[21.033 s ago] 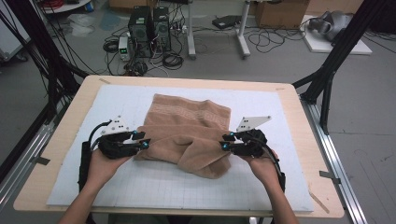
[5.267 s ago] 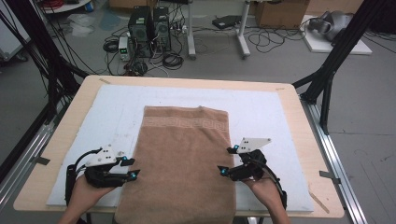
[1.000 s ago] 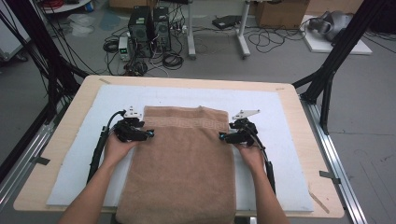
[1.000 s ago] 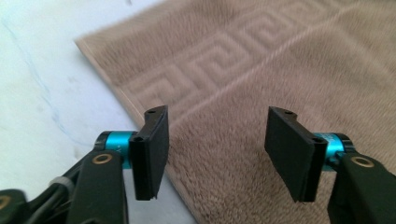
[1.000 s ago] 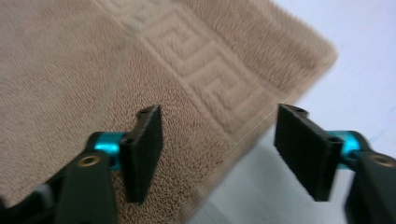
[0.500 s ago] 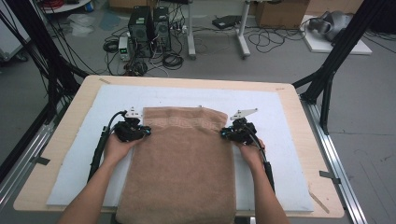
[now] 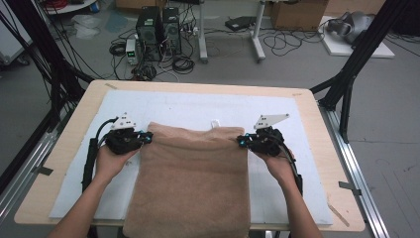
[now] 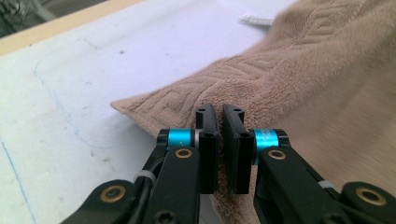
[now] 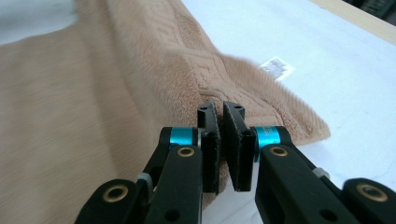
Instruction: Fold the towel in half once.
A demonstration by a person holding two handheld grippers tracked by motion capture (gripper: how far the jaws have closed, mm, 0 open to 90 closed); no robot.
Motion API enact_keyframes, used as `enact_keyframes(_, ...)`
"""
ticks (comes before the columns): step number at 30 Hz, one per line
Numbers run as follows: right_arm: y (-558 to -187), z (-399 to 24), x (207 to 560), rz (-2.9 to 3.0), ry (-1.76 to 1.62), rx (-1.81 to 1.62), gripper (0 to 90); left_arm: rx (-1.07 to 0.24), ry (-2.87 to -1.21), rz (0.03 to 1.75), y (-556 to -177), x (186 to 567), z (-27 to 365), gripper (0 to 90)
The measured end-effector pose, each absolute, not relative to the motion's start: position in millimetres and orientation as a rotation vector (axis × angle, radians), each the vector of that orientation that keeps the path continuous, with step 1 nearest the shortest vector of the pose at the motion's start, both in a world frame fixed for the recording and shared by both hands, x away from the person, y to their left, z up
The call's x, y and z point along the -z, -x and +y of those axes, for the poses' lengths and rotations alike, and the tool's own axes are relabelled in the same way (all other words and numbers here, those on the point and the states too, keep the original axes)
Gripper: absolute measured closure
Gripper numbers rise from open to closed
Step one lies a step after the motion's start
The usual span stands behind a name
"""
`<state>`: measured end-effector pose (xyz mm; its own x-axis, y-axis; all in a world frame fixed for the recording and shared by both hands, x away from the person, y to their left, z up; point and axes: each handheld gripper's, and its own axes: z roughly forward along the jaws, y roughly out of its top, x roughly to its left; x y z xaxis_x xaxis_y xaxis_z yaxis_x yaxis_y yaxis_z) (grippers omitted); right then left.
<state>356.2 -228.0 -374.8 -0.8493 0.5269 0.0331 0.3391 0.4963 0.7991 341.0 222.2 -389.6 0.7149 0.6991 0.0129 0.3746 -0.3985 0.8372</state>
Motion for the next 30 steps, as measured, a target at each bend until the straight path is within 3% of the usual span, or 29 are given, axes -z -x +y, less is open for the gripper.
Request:
enact_keyframes(4,-319,-231,373,2.567,-0.687,-1.295,85.1,-0.483,-2.058,0.742,-303,392,225,84.6)
enact_keyframes(10,-270,-227,396,2.615,-0.639,-1.276,84.9,-0.414,-2.051,0.722,-257,416,232,82.4)
enact_keyframes(14,-258,-229,411,2.655,-0.672,-1.248,77.1,-0.374,-2.042,0.744,-246,422,239,67.0)
enact_keyframes(18,-261,-234,404,2.597,-0.708,-1.31,64.7,-0.361,-2.012,0.747,-251,409,242,53.7)
enact_keyframes(25,-298,-229,401,2.522,-0.799,-1.287,52.0,-0.423,-2.045,0.776,-289,400,231,51.4)
enact_keyframes(30,-322,-225,423,2.548,-0.889,-1.222,50.6,-0.405,-2.082,0.832,-315,415,223,53.2)
